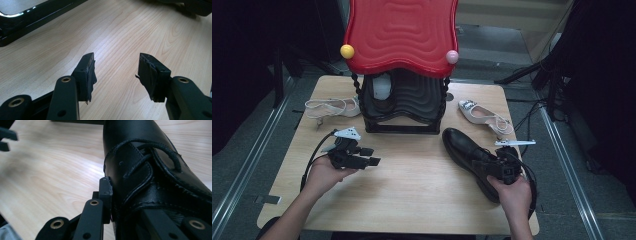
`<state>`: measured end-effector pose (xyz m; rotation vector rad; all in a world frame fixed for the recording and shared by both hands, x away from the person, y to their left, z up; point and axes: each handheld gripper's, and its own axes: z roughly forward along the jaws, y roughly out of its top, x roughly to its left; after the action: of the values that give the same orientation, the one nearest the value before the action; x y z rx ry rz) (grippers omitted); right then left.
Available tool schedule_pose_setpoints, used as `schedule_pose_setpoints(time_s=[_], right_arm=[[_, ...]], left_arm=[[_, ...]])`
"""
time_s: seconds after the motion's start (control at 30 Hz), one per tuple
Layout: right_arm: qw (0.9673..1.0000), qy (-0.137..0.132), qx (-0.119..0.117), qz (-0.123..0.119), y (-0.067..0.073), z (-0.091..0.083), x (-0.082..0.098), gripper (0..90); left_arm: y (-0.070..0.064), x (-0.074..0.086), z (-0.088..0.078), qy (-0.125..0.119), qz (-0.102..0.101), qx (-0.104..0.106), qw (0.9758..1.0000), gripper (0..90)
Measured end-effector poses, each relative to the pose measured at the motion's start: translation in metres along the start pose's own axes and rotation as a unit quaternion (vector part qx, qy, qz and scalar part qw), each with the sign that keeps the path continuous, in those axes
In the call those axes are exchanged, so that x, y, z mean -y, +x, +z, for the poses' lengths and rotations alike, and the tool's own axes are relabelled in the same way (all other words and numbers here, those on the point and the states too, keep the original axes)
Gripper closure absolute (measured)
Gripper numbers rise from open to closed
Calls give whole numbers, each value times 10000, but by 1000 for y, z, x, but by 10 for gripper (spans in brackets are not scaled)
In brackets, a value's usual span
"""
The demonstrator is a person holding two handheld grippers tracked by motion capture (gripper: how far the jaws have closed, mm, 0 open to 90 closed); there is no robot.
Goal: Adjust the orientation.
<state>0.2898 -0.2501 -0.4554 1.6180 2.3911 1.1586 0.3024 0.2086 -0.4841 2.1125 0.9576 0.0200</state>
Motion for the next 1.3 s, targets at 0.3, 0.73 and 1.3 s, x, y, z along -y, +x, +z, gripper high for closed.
schedule_pose_setpoints(time_s=[0.3, 0.73, 1.3], right_arm=[[9984, 172, -334, -424, 32, 16, -7, 815], [9933, 449, -639, -851, 62, 49, -18, 810], [9852, 735, -838, -1303, 103, 93, -34, 795]], left_arm=[[1, 6, -4, -38, -84, -24, 10000, 474], [-8, 16, -5, -27, -181, -47, 9998, 461], [-14, 27, -10, -162, -345, -184, 9991, 457]])
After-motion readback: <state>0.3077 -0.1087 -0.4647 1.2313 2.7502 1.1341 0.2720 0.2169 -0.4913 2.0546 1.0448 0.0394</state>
